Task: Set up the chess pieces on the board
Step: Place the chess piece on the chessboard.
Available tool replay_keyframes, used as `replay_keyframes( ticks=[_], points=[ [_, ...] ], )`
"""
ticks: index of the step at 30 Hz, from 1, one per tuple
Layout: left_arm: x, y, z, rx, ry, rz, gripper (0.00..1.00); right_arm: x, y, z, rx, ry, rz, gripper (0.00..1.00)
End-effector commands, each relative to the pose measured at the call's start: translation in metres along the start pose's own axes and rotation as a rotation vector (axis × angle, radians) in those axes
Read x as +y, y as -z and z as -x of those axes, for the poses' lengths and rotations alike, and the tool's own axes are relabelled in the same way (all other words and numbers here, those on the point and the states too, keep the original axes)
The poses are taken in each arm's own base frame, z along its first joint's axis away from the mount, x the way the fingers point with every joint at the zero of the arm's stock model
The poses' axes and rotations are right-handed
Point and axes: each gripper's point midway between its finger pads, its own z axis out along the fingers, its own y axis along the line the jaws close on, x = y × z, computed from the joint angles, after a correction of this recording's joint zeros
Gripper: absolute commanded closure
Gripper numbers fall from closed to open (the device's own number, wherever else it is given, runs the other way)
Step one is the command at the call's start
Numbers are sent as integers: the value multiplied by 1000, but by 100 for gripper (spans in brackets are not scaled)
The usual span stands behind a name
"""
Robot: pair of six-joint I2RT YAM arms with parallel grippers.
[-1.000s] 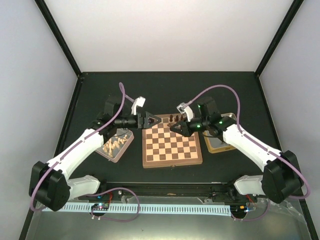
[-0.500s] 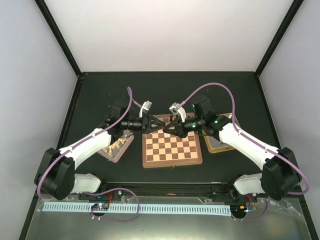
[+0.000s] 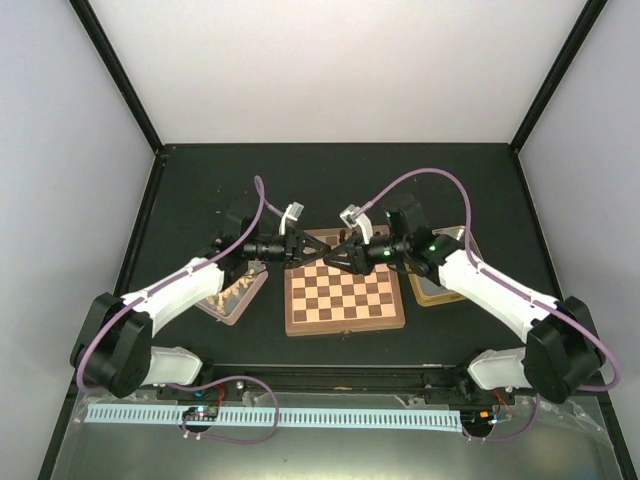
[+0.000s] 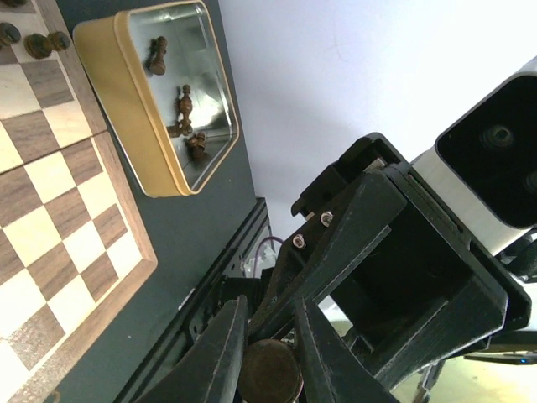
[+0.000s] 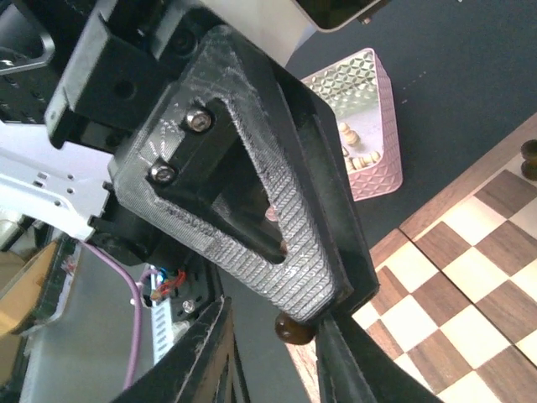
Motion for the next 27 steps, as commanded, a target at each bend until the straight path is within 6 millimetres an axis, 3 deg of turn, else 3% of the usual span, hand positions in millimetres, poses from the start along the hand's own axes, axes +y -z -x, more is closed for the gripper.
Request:
replay_keyframes(
  ticks=[1, 7, 14, 17, 23, 27],
  points=[
    [-20, 2, 1, -14, 16, -57, 89, 14, 12, 23, -169, -13, 24, 64],
    [-29, 4, 15, -95, 127, -106, 89, 17, 32, 37, -426, -257, 85, 52],
    [-35, 4, 20, -108, 229, -158, 91, 10, 25, 49, -469, -362, 72, 51],
    [-33, 4, 21, -109, 262, -162, 91, 2, 19, 50, -461, -378, 37, 55],
    [-25, 4, 22, -133, 321, -168, 92, 4, 10, 50, -442, -385, 44, 78],
    [-19, 4, 24, -150, 340, -161, 93, 3, 6, 45, -427, -400, 40, 79]
  ],
)
